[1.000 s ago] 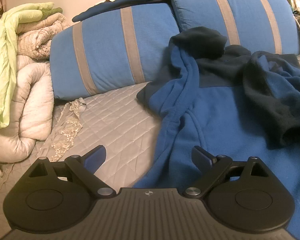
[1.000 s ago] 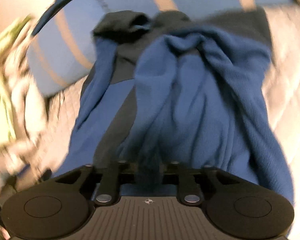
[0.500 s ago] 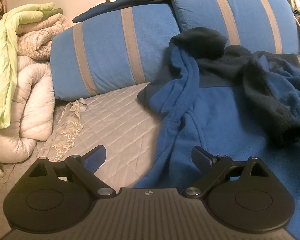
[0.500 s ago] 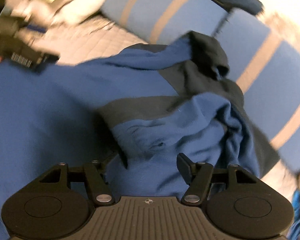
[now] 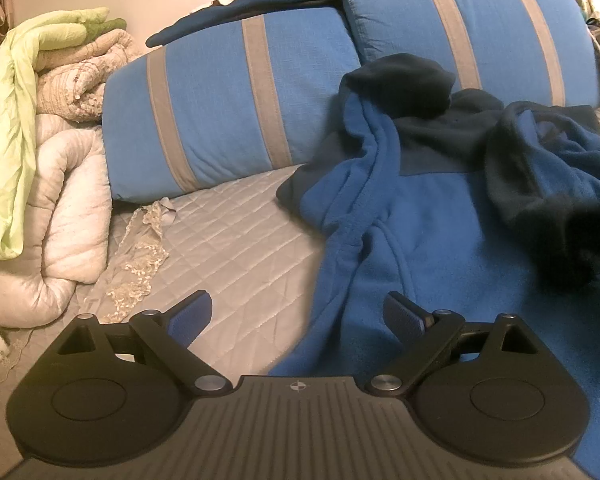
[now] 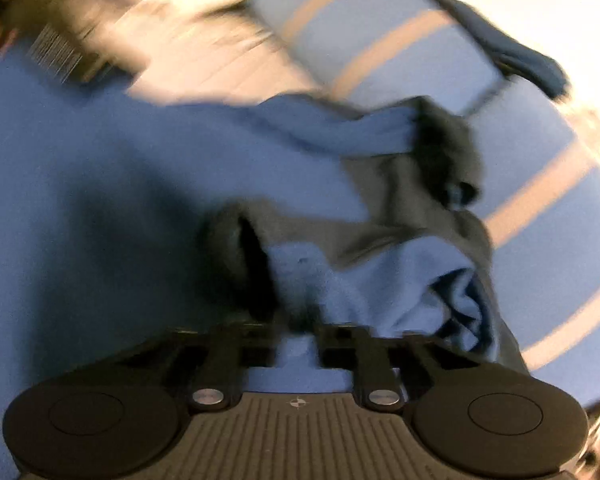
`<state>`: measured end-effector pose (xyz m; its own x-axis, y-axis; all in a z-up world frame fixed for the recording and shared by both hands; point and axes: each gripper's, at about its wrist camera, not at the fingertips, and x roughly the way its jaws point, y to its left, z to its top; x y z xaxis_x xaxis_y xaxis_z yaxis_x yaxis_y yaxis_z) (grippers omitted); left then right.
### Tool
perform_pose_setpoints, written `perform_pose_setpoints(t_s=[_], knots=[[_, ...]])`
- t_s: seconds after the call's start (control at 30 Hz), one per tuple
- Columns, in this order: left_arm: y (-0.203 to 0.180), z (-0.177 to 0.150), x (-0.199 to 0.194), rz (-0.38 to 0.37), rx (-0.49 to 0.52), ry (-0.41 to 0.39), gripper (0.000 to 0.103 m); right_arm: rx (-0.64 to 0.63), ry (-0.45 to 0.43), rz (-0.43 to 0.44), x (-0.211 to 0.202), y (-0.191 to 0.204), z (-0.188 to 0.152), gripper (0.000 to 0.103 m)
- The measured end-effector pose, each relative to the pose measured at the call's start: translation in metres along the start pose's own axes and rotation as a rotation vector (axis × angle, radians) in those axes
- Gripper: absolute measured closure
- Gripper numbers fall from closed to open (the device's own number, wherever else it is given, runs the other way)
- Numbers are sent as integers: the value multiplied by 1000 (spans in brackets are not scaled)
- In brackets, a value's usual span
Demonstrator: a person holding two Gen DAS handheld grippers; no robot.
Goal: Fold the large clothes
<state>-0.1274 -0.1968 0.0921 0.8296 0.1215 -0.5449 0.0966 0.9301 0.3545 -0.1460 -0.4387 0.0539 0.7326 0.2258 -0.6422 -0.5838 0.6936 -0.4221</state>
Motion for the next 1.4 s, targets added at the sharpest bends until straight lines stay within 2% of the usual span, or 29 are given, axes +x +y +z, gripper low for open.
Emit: perform_pose_setpoints(t_s=[0.13,0.27,0.4,0.53,0.63,0.77,0.93,1.1,1.13,1.2,1.3,1.4], knots=[[-1,0,0,8,9,0,9,350,-128,-50,-31,-77,11,94],[-2,0,0,9,10,1,9,682,-215,-130,-75,-163,-5,94],[-1,0,0,8,10,1,9,934,-199,-245,-116,-230,-46,94],[-1,0,1,5,9,1,9,1231,-117,-303,-150,-270,-119,94],[0,0,1,2,8,1,9,1438,-53,-332,-166,-273,-185,94],[-2,1,1,1,11,3,9,1678,8,-328,-172,-254,-267,94],[-2,1,2,2,10,3,9,1907,70,-302,-173,-217,-338,94],[-2,1,1,2,10,3,9,2008,59,-319,-176,-190,-369,88],[-2,1,1,2,10,3,9,2005,64,-343,-178,-185,-369,85],[-2,1,1,2,11,3,9,1982,63,-387,-184,-178,-369,68],[-2,1,1,2,11,3,9,1946,8,-409,-194,-164,-367,60],[-2,1,1,3,12,3,9,1877,-63,-369,-194,-153,-362,54]])
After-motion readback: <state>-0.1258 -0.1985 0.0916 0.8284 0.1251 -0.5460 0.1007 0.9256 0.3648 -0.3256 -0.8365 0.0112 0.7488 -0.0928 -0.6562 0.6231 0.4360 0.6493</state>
